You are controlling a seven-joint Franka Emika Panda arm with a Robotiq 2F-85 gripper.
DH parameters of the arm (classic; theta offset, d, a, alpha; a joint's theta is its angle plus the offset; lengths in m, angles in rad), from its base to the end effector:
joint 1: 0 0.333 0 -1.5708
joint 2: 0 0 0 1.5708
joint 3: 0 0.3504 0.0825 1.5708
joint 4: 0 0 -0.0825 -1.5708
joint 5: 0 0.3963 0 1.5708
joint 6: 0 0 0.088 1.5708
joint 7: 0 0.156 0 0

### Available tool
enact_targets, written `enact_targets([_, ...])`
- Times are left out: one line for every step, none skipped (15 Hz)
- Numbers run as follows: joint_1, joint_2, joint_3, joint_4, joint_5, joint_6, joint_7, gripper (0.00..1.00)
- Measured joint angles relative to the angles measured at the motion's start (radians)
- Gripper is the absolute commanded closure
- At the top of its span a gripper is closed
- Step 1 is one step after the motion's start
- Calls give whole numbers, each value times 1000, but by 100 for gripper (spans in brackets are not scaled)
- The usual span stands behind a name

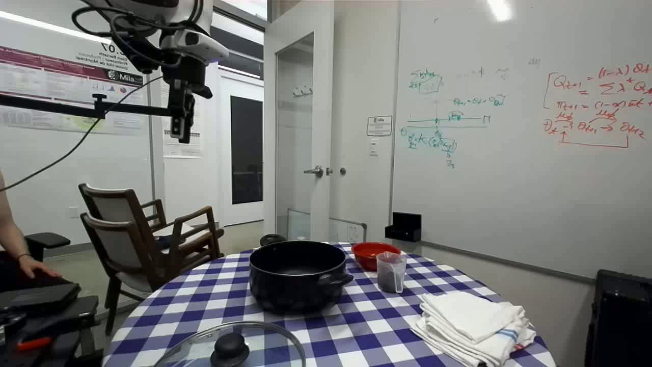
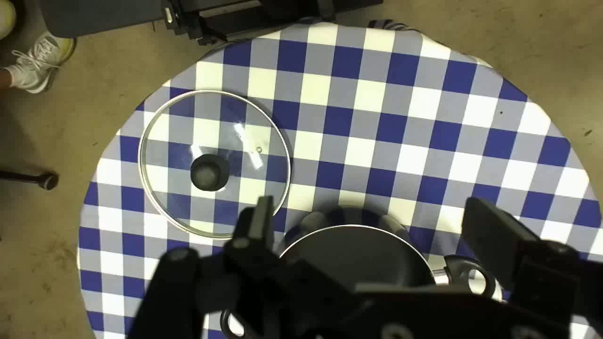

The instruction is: Put the glass lid on the black pot.

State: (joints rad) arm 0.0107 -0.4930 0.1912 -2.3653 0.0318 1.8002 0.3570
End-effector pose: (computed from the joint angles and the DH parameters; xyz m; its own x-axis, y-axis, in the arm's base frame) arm 0.3781 0.0861 0.4760 0.9803 -0.1902 -0.0529 -0.1855 -0.9791 0.0835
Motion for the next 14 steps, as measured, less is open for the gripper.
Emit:
enact_targets([0, 0, 0, 0, 0, 0, 0, 0])
enact_targets([0, 0, 0, 0, -1, 0, 0, 0])
enact_targets([0, 1, -2, -2, -1, 2, 0, 0])
enact_targets([0, 4, -6, -7, -1, 9, 0, 0])
enact_targets([-3, 11, -11, -15, -2, 24, 0, 0])
enact_targets([-7, 23, -19, -25, -2, 44, 0, 0])
enact_targets([-8, 37, -30, -37, -1, 68, 0, 0])
enact_targets([-10, 53, -40, -47, -1, 93, -1, 0])
enact_targets([-12, 68, -49, -56, -1, 114, -1, 0])
enact_targets([-15, 82, -56, -63, -1, 130, 0, 0])
enact_targets([-22, 98, -62, -73, -4, 152, 6, 0])
enact_targets([-31, 115, -68, -85, -3, 181, 15, 0])
enact_targets([-40, 137, -77, -100, -2, 214, 22, 0])
enact_targets([-49, 163, -87, -115, -1, 247, 28, 0])
